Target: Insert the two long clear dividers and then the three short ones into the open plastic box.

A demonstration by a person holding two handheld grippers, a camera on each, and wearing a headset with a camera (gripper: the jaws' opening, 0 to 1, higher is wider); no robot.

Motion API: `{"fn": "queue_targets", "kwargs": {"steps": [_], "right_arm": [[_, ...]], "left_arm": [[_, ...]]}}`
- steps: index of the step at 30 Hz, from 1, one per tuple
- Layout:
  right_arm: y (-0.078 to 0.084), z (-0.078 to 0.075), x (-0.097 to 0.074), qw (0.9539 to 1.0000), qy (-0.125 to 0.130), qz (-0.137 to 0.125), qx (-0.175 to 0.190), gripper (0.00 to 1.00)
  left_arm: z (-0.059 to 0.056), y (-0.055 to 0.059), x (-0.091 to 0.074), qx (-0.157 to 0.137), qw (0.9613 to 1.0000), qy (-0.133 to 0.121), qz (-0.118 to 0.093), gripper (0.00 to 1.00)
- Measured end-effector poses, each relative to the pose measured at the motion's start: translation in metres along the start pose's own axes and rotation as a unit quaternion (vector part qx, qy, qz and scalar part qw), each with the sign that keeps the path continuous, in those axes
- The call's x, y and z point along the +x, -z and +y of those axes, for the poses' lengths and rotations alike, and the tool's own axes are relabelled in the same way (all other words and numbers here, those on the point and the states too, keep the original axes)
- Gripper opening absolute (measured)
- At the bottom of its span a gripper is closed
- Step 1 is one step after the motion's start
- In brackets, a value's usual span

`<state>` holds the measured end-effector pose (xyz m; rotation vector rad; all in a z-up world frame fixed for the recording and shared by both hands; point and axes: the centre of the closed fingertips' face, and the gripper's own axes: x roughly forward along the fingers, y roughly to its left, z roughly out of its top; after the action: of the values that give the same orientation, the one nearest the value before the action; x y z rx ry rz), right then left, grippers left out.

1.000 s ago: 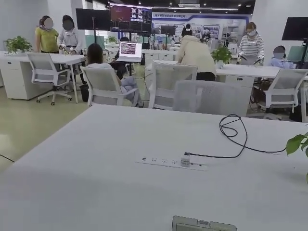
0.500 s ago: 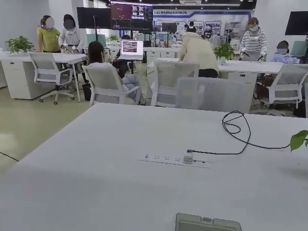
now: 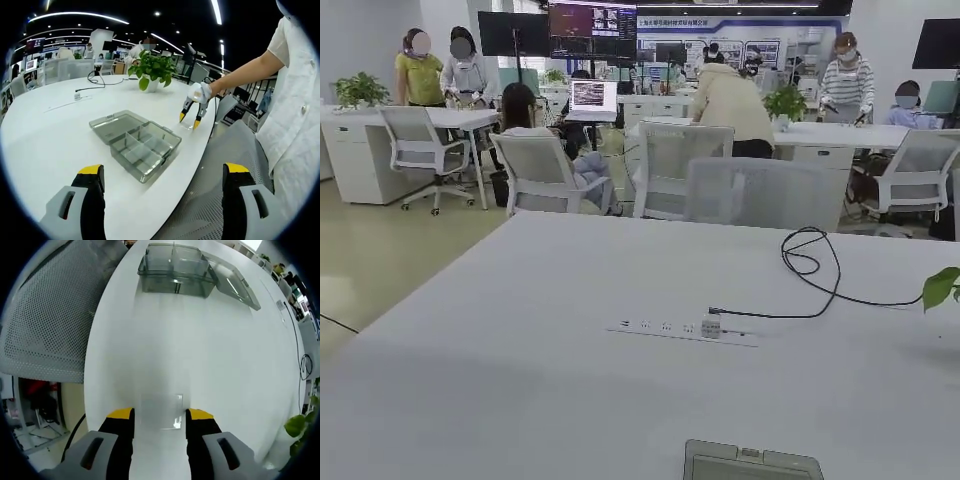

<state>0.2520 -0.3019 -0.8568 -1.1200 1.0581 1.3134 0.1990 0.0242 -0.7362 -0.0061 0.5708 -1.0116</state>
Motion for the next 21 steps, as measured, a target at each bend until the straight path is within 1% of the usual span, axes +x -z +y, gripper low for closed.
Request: {"fn": "queue_targets", "kwargs": {"steps": [2, 11, 14, 17, 19, 21], "right_arm": [[0.0, 0.0, 0.0, 1.0, 0.001, -0.001, 0.001, 0.33], [0.0, 0.001, 0.001, 1.0, 0.005, 0.004, 0.0, 0.33], [-0.001, 0.001, -0.001, 1.0, 0.007, 0.002, 0.007, 0.33], [-0.01, -0.003, -0.009, 0.9996, 0.021, -0.013, 0.016, 0.33], [-0.019, -0.006, -0.016, 0.9991, 0.031, -0.026, 0.014, 0.33], [-0.032, -0.009, -0.026, 0.9981, 0.044, -0.04, 0.013, 0.33]], "left_arm": [[0.0, -0.001, 0.0, -0.001, 1.0, 0.0, -0.001, 1.0], [0.0, 0.0, -0.003, -0.002, 1.0, -0.002, -0.003, 1.0], [0.0, -0.001, -0.004, -0.004, 1.0, -0.004, -0.005, 1.0], [0.002, -0.002, -0.006, -0.003, 1.0, -0.005, -0.006, 1.0], [0.003, -0.005, -0.007, -0.004, 0.9999, -0.008, -0.01, 1.0], [0.004, -0.008, -0.007, -0.007, 0.9998, -0.009, -0.015, 1.0]]}}
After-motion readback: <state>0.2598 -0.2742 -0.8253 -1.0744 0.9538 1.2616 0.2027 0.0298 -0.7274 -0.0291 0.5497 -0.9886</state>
